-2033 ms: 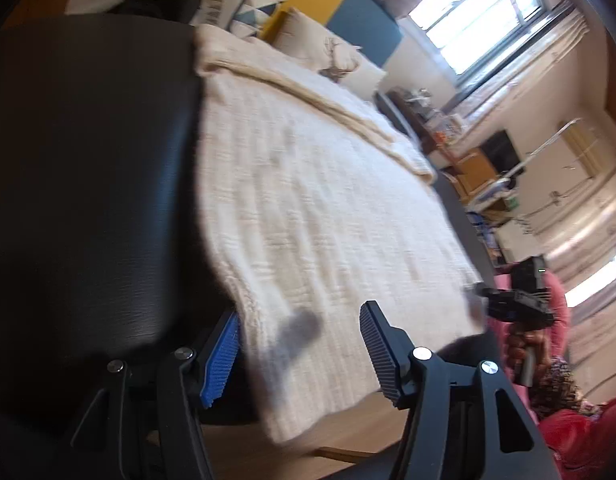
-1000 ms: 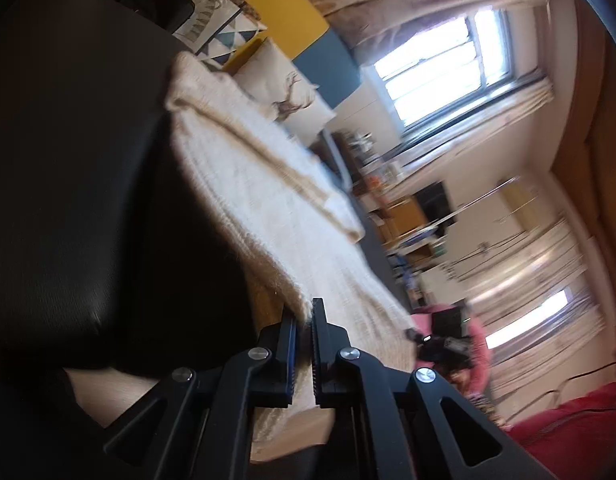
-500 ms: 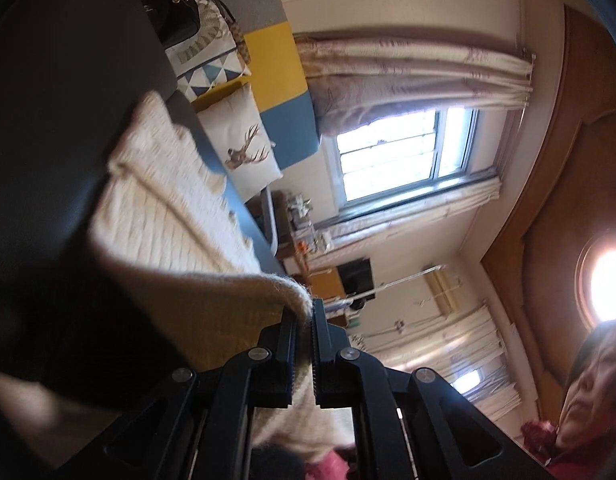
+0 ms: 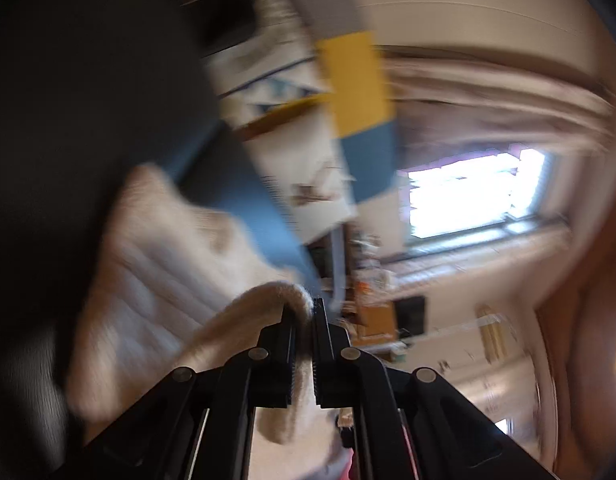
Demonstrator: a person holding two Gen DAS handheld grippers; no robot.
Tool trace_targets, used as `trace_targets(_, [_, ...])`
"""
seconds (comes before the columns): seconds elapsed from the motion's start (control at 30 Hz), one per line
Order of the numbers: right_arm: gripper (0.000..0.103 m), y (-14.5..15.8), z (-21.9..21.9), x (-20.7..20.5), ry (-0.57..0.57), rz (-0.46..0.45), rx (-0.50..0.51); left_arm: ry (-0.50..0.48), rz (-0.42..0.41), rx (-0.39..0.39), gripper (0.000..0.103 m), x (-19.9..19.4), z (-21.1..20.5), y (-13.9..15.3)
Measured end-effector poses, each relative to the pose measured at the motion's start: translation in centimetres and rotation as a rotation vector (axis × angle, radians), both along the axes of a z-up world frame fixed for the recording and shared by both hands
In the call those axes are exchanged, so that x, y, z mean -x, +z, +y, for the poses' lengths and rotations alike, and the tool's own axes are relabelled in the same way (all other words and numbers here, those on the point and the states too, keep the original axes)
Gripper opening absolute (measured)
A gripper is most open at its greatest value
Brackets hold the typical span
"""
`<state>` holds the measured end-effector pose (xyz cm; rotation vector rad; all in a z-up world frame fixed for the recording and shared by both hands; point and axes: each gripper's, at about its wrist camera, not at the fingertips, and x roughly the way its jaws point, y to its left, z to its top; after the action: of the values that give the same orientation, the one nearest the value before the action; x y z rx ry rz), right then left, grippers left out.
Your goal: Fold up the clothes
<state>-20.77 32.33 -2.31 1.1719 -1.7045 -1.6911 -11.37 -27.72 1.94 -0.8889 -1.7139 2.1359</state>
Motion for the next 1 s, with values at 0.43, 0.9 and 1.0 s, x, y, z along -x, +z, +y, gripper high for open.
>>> trace_targets(0.43, [0.049,-2.1,1.0,4.6,-0.197,-0.152,0.249,0.051,-0.043,-0.025,0.014,3.8,-0.7,-1.5])
trace_targets(0.9, [0.052,9.3,-5.4,4.4,0.110,0.368,-0.746,-0.026,0.052,0.413,0.015,3.2,4.1,2.8])
trace_targets(1.0, [0.021,9.2,-7.8,4.0,0.207,0.479,-0.840,-0.106,0.087,0.583,0.016,3.4,7.5,3.1])
